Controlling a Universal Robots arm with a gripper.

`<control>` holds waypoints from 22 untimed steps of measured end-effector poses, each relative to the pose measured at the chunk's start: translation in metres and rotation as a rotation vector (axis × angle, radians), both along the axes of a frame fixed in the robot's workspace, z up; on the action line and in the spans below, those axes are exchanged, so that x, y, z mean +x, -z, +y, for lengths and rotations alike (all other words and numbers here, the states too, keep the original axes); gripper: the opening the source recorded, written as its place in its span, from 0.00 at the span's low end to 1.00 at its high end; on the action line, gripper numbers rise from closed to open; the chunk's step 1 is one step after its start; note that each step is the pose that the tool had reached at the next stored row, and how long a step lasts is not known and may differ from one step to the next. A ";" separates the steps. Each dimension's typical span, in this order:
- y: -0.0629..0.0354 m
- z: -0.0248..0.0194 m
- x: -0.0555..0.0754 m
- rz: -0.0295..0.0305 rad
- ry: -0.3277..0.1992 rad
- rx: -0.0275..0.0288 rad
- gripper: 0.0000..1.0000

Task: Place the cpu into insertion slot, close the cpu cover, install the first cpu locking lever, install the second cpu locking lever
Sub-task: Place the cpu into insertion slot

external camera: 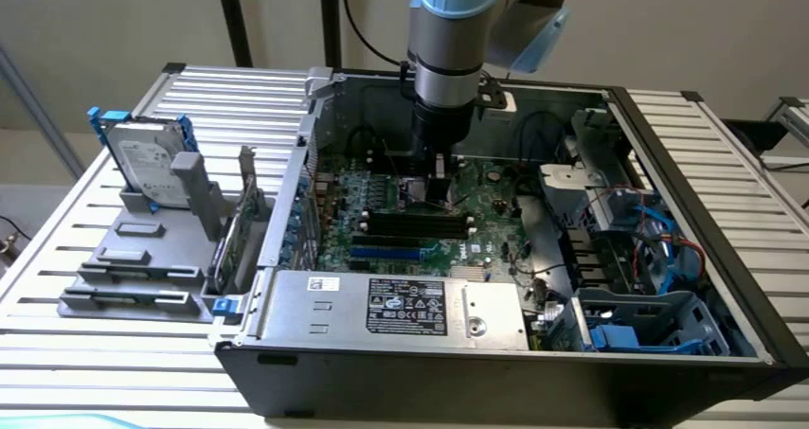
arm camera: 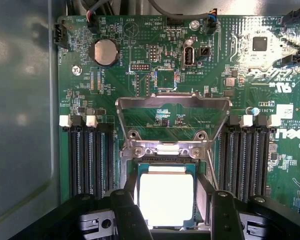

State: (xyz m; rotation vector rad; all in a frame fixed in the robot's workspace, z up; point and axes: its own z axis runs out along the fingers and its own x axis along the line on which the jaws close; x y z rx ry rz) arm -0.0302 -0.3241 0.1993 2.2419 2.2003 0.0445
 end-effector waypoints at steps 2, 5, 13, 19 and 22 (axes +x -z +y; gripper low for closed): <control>0.0005 0.0000 0.000 0.0001 0.001 -0.0025 0.55; 0.0009 0.0004 0.000 0.0004 0.002 -0.0061 0.55; 0.0014 0.0019 0.001 0.0011 0.002 -0.0101 0.55; 0.0023 0.0021 0.001 0.0017 0.002 -0.0105 0.55; 0.0025 0.0022 0.001 0.0019 0.002 -0.0108 0.55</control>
